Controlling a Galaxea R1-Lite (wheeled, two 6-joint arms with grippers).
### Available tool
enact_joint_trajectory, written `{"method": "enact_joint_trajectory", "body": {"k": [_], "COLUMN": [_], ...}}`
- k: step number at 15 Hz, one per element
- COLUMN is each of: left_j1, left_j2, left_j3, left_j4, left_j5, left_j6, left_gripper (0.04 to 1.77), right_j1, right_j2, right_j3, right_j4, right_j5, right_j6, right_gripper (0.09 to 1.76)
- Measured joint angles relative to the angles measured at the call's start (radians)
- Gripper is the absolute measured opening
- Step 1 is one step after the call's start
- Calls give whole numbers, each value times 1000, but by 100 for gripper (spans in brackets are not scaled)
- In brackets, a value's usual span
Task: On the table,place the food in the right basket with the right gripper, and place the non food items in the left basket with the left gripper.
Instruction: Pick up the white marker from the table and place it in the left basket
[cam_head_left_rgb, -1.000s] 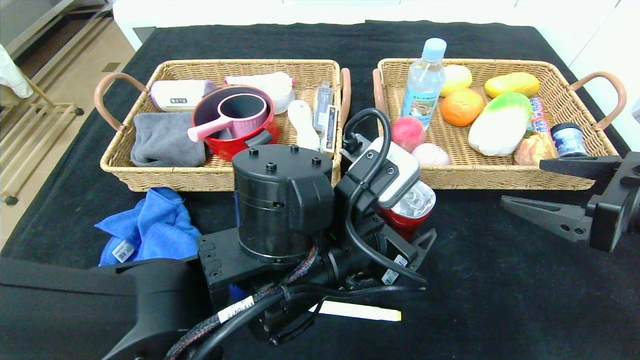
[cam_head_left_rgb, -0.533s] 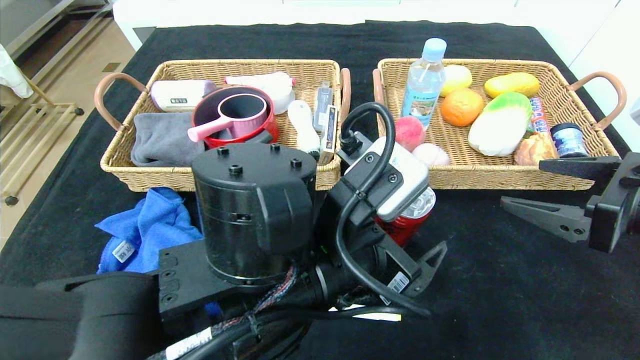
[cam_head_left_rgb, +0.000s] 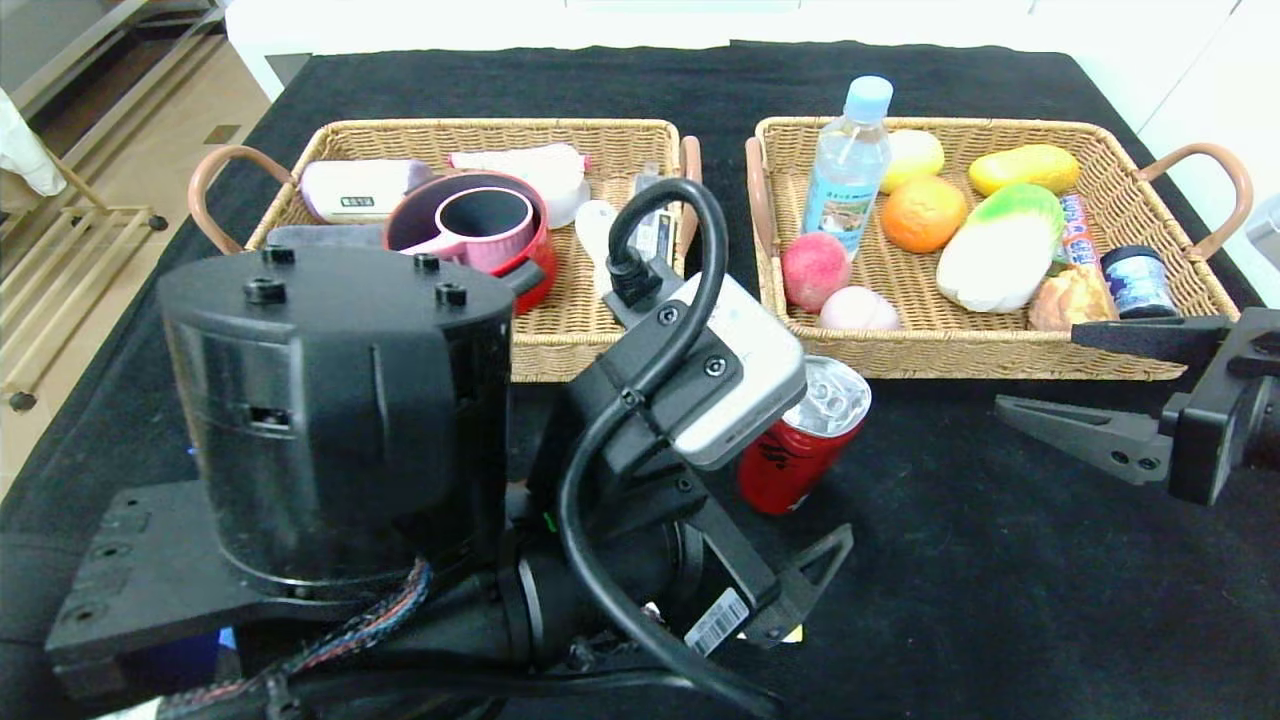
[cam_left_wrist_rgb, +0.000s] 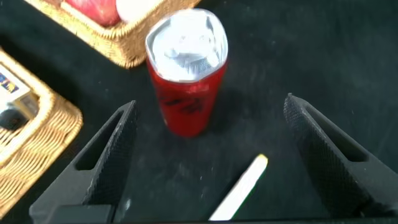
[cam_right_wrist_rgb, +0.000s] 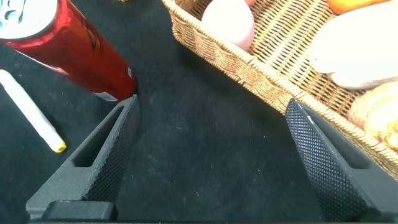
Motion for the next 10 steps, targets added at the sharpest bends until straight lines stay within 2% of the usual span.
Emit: {"method": "enact_joint_trajectory", "body": {"k": [5,10], "left_j1": [-2,2], "left_j2": [-61,-124], "left_j3": [29,28], "left_j4": [140,393], "left_j5": [-15,-127], "left_j6": [40,105], "left_gripper": [170,170], "right_j1": [0,-4], "right_j2": [3,4], "right_j3": [0,-1], "right_j4": [0,0], "right_j5": [0,1], "right_j6": [0,0], "right_gripper": [171,171]}}
